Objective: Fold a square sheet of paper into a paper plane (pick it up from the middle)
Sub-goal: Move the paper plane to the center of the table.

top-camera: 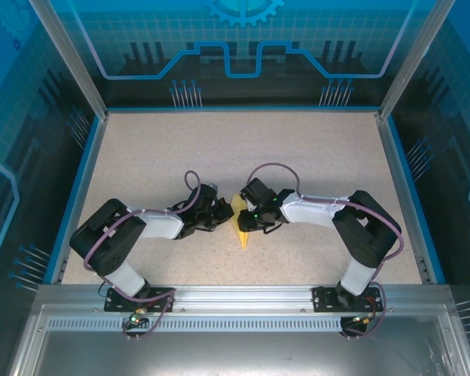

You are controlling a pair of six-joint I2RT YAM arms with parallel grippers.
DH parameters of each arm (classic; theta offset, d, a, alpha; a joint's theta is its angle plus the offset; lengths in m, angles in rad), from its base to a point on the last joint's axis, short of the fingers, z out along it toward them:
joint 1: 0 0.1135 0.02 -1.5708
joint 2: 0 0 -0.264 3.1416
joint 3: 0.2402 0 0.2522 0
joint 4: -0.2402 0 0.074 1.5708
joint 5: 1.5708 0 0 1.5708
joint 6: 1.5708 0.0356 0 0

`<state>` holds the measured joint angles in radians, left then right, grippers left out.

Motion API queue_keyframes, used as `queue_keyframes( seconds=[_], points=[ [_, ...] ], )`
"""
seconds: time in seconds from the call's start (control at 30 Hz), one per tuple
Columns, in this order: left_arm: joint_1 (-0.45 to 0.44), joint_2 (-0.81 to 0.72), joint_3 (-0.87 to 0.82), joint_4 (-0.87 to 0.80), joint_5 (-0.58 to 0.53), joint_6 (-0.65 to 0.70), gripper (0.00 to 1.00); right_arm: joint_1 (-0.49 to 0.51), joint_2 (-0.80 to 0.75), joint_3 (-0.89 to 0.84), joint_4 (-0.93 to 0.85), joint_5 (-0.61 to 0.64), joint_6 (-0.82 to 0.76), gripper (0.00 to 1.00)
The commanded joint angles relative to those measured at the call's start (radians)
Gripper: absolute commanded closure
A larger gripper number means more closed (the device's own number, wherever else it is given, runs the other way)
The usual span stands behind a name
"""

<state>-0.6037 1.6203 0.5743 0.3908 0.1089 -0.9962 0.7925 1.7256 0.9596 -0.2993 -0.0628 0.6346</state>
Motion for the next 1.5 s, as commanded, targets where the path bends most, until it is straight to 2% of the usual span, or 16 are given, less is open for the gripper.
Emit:
queue_keyframes(
  seconds=[0.0,0.07,0.17,0.4,0.5,0.7,0.9,1.07,1.47],
  points=[
    [0.007,-0.031,-0.011,0.008,-0.018,-0.009,0.95,0.016,0.019,0.038,-0.019,0.002,0.02,0.75],
    [0.008,-0.04,-0.008,-0.001,-0.019,-0.01,0.91,0.013,0.019,0.044,-0.029,0.01,0.013,0.84],
    [0.008,-0.083,0.005,-0.054,-0.035,0.008,0.78,0.0,-0.011,0.044,-0.055,0.024,-0.01,0.96],
    [0.016,-0.245,0.105,-0.442,-0.207,0.082,0.39,-0.037,-0.08,0.083,-0.218,0.124,-0.132,0.97],
    [0.016,-0.285,0.155,-0.607,-0.304,0.095,0.29,-0.062,-0.069,0.08,-0.237,0.179,-0.169,0.96],
    [0.017,-0.352,0.161,-0.739,-0.416,0.117,0.09,-0.084,-0.021,0.107,-0.233,0.242,-0.212,0.95],
    [0.017,-0.373,0.17,-0.808,-0.463,0.115,0.03,-0.084,0.051,0.133,-0.225,0.25,-0.204,0.9],
    [0.016,-0.369,0.165,-0.811,-0.468,0.103,0.02,-0.079,0.067,0.132,-0.211,0.243,-0.202,0.82],
    [0.017,-0.356,0.164,-0.818,-0.477,0.09,0.01,-0.078,0.107,0.131,-0.195,0.232,-0.187,0.8]
  ],
)
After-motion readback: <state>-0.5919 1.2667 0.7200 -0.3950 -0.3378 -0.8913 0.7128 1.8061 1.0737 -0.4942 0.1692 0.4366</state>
